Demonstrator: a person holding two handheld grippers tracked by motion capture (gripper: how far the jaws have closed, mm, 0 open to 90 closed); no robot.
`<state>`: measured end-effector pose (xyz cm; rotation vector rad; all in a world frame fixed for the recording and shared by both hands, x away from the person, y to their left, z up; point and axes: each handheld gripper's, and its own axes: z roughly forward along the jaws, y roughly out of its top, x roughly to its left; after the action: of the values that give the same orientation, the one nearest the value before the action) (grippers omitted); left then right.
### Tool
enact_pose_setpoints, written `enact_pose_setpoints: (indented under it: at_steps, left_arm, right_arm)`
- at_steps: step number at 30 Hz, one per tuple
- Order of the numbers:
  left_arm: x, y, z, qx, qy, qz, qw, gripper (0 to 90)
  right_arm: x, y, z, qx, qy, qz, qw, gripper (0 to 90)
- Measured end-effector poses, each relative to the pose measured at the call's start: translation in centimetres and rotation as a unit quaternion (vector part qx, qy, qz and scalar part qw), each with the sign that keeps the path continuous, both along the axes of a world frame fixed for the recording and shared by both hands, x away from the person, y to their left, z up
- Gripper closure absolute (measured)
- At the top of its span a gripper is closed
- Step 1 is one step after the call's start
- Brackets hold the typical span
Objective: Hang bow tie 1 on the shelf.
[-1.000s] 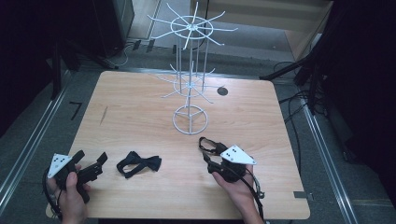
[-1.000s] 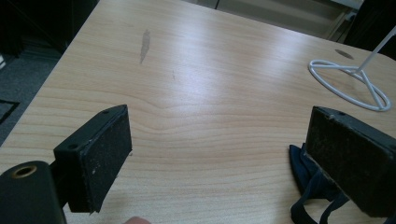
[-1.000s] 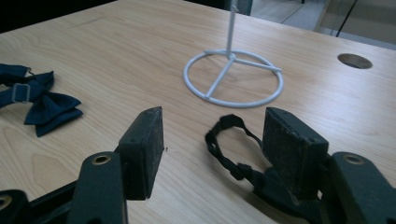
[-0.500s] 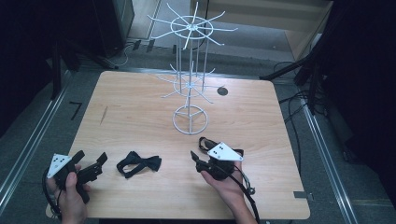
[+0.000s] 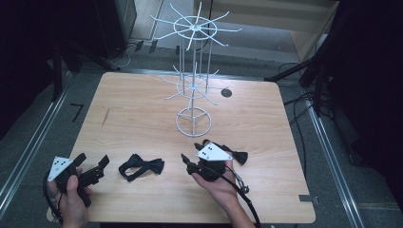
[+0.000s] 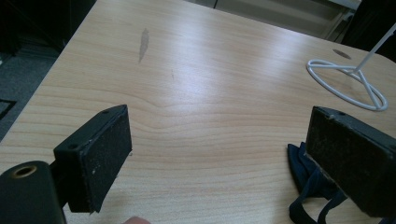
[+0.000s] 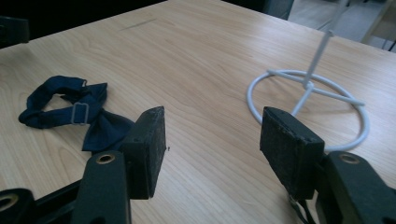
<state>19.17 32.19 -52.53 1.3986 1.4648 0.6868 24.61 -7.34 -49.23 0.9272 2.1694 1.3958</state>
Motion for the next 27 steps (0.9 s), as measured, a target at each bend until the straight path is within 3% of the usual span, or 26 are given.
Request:
enact_pose_setpoints:
  at_steps: [27]
  left_arm:
    - [0.0,0.0,0.0,0.001,-0.001,0.004,1.0000,8.1]
  right_arm:
    - [0.4,6.2,-0.9,-0.016,0.015,0.057,0.9981,42.5]
